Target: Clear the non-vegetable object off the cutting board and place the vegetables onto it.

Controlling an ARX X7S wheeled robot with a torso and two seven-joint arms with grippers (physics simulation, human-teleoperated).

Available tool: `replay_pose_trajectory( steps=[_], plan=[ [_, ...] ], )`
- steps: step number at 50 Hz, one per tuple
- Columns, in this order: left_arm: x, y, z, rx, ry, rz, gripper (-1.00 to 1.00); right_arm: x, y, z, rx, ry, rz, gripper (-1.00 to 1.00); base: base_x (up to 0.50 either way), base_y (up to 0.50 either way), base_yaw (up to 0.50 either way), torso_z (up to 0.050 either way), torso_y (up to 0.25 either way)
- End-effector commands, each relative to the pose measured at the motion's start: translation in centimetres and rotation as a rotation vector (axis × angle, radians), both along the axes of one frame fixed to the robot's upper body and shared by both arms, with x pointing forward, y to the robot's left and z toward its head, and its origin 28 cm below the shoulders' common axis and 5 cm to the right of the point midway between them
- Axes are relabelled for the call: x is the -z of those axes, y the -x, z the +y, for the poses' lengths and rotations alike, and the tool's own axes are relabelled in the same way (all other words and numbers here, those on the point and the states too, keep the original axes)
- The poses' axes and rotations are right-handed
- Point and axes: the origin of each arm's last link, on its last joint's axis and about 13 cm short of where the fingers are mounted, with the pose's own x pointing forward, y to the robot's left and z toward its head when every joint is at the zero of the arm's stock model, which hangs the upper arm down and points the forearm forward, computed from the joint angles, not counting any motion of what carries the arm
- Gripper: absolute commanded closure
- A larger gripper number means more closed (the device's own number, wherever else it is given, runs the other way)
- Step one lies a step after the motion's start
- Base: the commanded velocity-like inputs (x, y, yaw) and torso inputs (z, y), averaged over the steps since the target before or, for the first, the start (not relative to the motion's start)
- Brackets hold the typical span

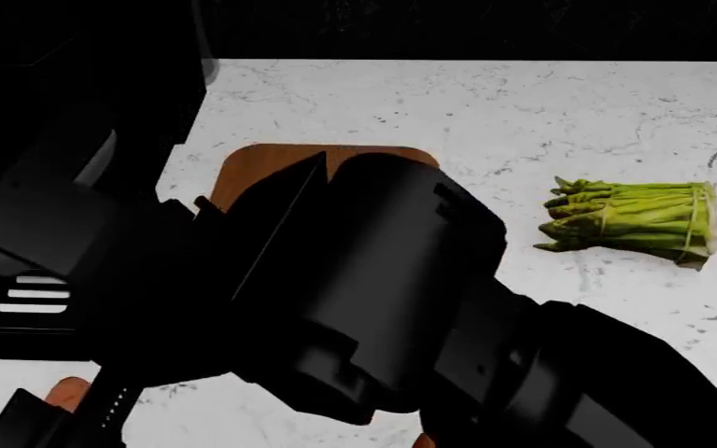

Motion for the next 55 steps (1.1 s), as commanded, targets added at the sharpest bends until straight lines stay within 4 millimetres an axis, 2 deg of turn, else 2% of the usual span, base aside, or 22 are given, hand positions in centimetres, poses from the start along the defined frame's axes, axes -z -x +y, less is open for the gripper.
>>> replay_pose_trajectory(
  steps=[1, 8, 22, 55],
  plan=[
    [0.3, -0.2, 0.1, -0.003, 0.003, 0.007, -1.0, 1.8, -0.9, 1.1, -0.016, -0.018, 0.048, -1.0, 0.0, 0.0, 0.0, 0.0, 0.0],
    [0.4, -0.2, 0.1, -0.003, 0.001, 0.011, -1.0, 3.7, -1.1, 1.5, -0.01, -0.014, 0.083, -1.0, 0.0, 0.0, 0.0, 0.0, 0.0],
    [0.5, -0.2, 0.1, -0.004, 0.003, 0.012, -1.0, 4.3, -2.1, 1.7, 0.015, -0.055, 0.115, -1.0, 0.0, 0.0, 0.0, 0.0, 0.0],
    [0.4, 0.1, 0.1, -0.006, 0.005, 0.009, -1.0, 7.5, -1.5, 1.9, -0.002, -0.004, 0.215, -1.0, 0.0, 0.0, 0.0, 0.0, 0.0]
  ],
)
